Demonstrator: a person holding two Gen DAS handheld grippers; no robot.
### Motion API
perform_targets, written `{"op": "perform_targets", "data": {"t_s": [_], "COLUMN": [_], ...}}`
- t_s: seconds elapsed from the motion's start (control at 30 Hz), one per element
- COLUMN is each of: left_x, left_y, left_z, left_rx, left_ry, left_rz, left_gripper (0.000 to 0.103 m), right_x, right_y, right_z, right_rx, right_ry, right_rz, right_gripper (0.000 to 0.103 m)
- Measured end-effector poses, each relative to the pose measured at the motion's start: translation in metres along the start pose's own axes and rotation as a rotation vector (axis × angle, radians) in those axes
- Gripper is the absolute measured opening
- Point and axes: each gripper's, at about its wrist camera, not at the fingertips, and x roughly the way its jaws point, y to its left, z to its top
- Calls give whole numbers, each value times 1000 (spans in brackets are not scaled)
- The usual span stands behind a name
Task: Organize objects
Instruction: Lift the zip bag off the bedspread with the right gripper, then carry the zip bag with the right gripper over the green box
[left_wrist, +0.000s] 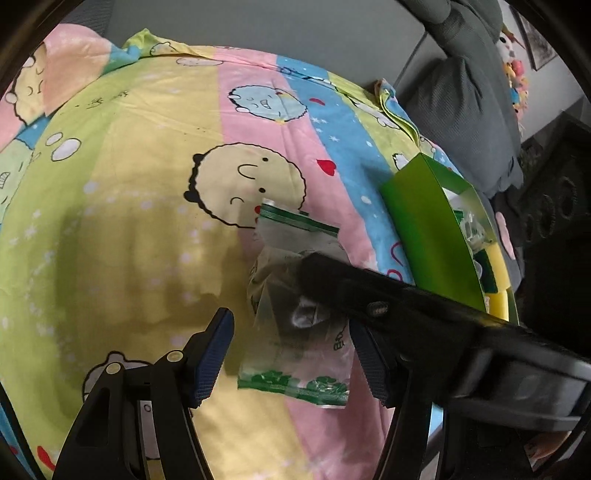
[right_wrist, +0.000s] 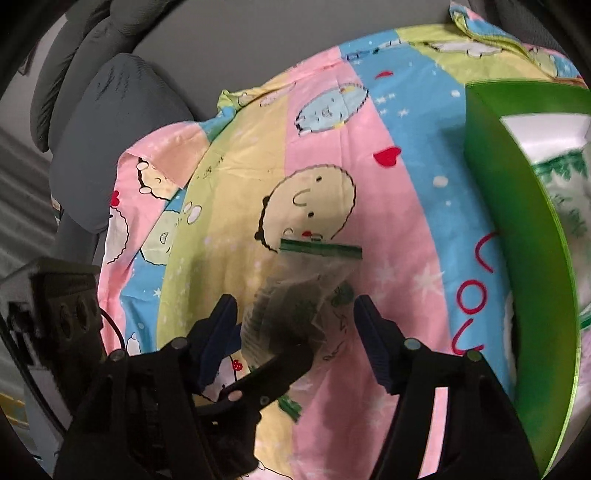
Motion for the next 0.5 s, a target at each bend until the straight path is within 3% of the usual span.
{"op": "perform_targets", "data": {"t_s": [0.17, 0.5], "left_x": [8, 8], "left_y": [-4, -13], "left_z": [-1, -2], "left_rx": [22, 55], "left_ry": [22, -8], "left_rz": [-5, 5], "left_gripper": [65, 60], "right_x": [17, 14], "right_y": [-5, -5], "right_z": [-2, -4], "right_rx": [25, 37], "right_ry": [55, 21], "right_rz": [20, 45], "right_gripper": [66, 61]}}
